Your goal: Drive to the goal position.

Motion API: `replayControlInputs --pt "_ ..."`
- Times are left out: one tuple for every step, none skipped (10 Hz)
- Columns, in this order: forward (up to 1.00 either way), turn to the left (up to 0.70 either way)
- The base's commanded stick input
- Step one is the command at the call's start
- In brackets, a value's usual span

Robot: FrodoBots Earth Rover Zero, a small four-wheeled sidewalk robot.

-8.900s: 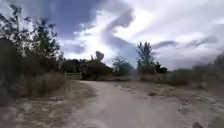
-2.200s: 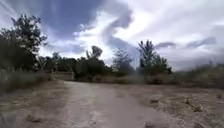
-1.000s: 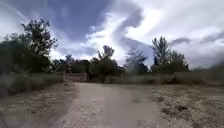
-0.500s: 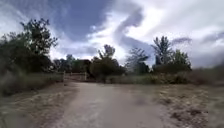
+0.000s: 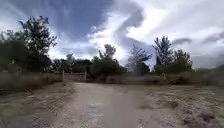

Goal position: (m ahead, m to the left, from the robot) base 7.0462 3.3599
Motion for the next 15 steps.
replayControlInputs --pt "0.45 0.0" --pt "0.45 0.0" --pt "0.45 0.0" --pt "0.45 0.0" --pt "0.45 0.0" --pt "0.45 0.0" --pt "0.45 0.0" --pt "0.45 0.0" --pt "0.45 0.0" --pt "0.45 0.0" --pt "0.45 0.0" --pt "0.45 0.0" --pt "0.45 0.0" --pt "0.45 0.0" --pt "0.45 0.0"
